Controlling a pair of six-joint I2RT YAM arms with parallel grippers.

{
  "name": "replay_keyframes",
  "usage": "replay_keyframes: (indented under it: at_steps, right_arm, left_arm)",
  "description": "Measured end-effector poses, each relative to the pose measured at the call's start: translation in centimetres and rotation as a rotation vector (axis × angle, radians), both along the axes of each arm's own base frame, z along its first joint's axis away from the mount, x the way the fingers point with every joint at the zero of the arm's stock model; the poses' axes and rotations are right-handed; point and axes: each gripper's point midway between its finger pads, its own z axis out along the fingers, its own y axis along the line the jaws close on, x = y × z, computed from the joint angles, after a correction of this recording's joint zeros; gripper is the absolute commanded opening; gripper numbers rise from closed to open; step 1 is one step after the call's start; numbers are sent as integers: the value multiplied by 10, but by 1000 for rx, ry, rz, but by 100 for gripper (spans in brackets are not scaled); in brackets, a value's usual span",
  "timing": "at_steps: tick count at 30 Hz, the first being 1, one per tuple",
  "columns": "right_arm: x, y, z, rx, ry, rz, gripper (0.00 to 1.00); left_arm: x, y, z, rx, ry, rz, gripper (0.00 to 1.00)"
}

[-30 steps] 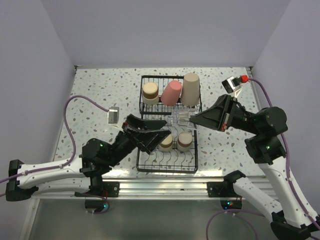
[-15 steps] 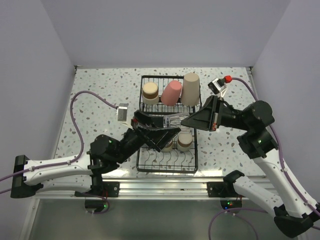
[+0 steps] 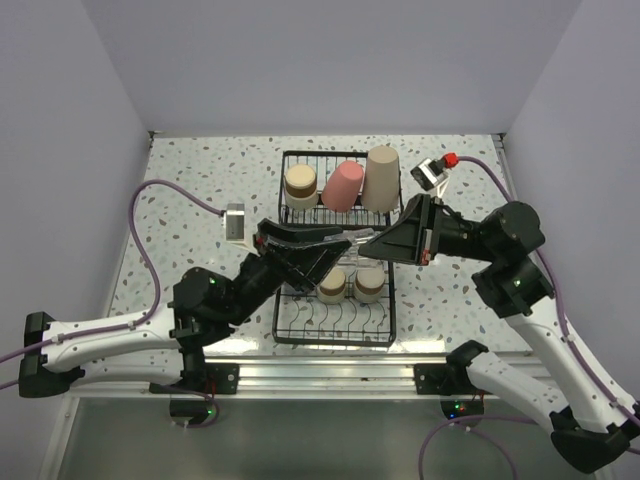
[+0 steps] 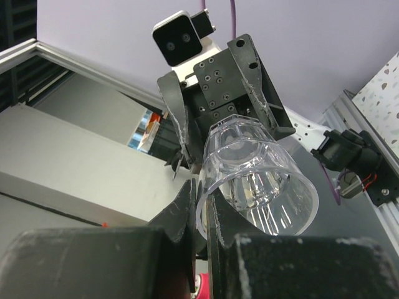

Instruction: Load the cups into the dish rack

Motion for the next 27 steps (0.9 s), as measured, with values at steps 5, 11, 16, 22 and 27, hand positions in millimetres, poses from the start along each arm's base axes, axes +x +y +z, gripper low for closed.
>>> replay_keyframes:
  at_steps: [5, 11, 16, 22, 27]
  right_arm:
    - [0, 1, 0, 1, -4, 0, 0]
    - [7, 5, 0, -1, 8, 4, 0]
    - [7, 6, 3, 6, 16, 7, 0]
    - [5, 5, 10, 33, 26, 17, 0]
    - [3, 4, 14, 58, 16, 23, 0]
  left_arm:
    - [-2, -2, 6, 1, -10, -12, 77]
    - [-2, -2, 9, -3, -7, -10, 88]
    - [-2, -2, 9, -2, -6, -11, 83]
    - [-3, 1, 11, -6, -5, -12, 70]
    - [-4, 3, 12, -9, -3, -17, 63]
